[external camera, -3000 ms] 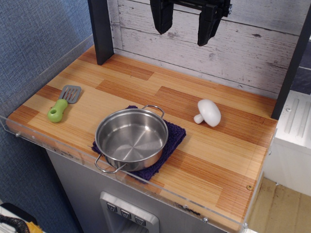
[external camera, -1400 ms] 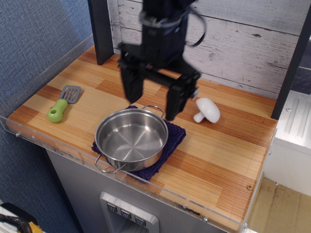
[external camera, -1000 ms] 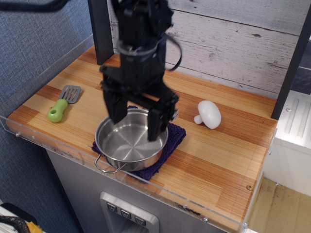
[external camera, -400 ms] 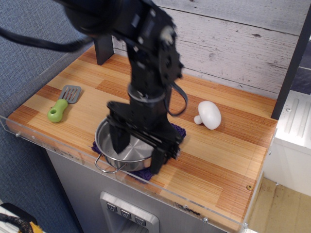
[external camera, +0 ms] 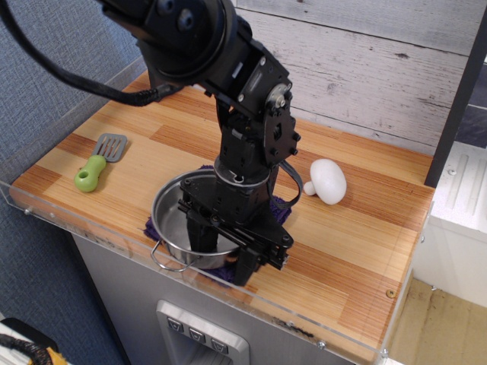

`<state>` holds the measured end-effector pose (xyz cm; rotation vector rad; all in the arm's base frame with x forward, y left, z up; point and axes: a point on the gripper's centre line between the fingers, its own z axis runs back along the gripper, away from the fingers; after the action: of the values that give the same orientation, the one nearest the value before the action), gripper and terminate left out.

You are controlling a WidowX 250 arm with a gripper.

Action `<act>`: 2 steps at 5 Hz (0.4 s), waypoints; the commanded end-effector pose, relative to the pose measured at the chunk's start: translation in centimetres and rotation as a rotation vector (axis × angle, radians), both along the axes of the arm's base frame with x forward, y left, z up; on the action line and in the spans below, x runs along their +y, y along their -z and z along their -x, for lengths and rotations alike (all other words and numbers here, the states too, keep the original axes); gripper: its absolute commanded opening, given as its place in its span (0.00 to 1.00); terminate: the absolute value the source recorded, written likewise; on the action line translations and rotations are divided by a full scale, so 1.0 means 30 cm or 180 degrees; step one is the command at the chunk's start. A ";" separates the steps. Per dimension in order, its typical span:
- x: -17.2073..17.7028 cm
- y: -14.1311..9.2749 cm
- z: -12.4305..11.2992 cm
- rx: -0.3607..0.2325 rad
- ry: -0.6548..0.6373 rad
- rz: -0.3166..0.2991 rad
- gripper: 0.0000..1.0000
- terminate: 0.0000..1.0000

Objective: Place the pot near the top-left corner of the cloth.

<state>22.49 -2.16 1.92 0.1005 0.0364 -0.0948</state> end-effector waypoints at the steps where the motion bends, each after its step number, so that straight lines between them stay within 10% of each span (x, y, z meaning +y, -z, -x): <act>1: 0.012 -0.079 -0.019 -0.0024 -0.0011 0.0110 0.00 0.00; 2: 0.015 -0.145 -0.028 -0.0020 -0.0039 0.0209 0.00 0.00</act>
<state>22.67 -1.89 5.00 0.0338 0.0868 -0.0824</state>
